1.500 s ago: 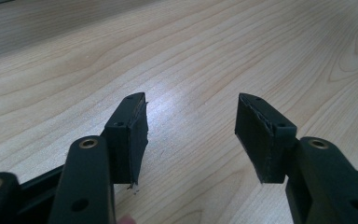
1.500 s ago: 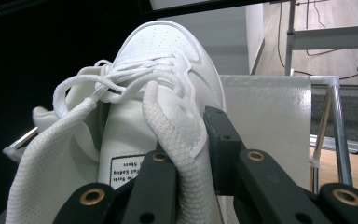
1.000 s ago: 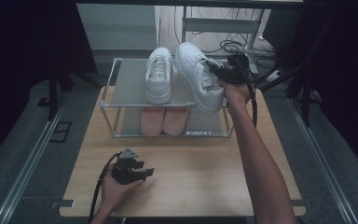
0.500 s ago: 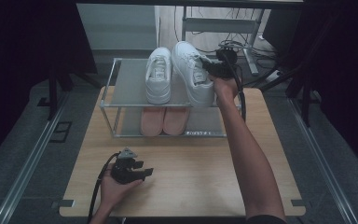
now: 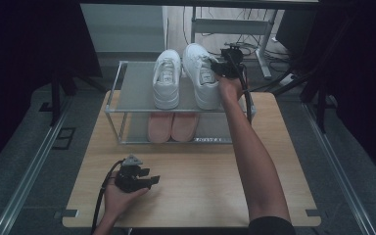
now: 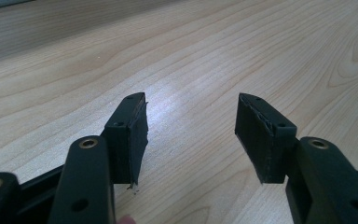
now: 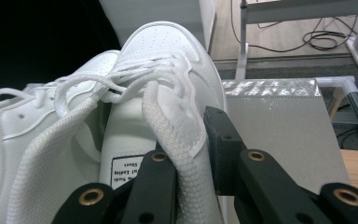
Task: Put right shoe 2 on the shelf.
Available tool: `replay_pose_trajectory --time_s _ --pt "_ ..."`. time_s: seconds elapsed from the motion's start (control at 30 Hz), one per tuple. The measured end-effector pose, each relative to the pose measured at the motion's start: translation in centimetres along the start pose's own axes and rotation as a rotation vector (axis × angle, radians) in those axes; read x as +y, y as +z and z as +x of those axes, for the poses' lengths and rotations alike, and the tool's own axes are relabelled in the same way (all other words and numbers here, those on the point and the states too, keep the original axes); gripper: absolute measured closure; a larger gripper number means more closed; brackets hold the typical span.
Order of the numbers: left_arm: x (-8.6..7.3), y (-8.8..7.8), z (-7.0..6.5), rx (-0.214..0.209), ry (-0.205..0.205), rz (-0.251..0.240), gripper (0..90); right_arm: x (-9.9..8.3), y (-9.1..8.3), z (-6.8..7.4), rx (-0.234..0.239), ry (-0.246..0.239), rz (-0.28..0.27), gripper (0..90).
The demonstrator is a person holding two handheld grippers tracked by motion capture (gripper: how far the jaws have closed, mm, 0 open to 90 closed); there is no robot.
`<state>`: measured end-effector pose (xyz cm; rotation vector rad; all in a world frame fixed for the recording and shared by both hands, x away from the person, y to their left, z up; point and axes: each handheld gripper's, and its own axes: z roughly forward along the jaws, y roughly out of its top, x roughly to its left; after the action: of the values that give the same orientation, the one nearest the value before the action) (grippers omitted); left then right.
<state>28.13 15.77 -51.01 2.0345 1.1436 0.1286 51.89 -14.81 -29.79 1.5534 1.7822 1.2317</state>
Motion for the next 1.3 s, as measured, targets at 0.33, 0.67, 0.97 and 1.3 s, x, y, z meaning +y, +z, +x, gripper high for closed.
replay_pose_trajectory --time_s 0.33,0.67,0.97,1.3 --pt "0.0 -0.1 0.1 0.004 -0.001 0.0 44.0 0.2 2.1 0.5 -0.038 0.003 0.033 80.2" --pt "-0.1 0.1 0.3 0.002 0.001 0.006 44.0 -0.1 2.8 0.2 0.039 0.022 0.034 56.3" --pt "-0.2 0.1 0.2 0.0 -0.009 0.006 44.0 0.3 -2.0 -0.7 0.096 -0.057 -0.059 68.9" --pt "-0.6 -0.7 0.0 0.02 -0.025 -0.01 44.0 -4.3 -3.0 -4.0 0.087 -0.14 0.045 89.7"
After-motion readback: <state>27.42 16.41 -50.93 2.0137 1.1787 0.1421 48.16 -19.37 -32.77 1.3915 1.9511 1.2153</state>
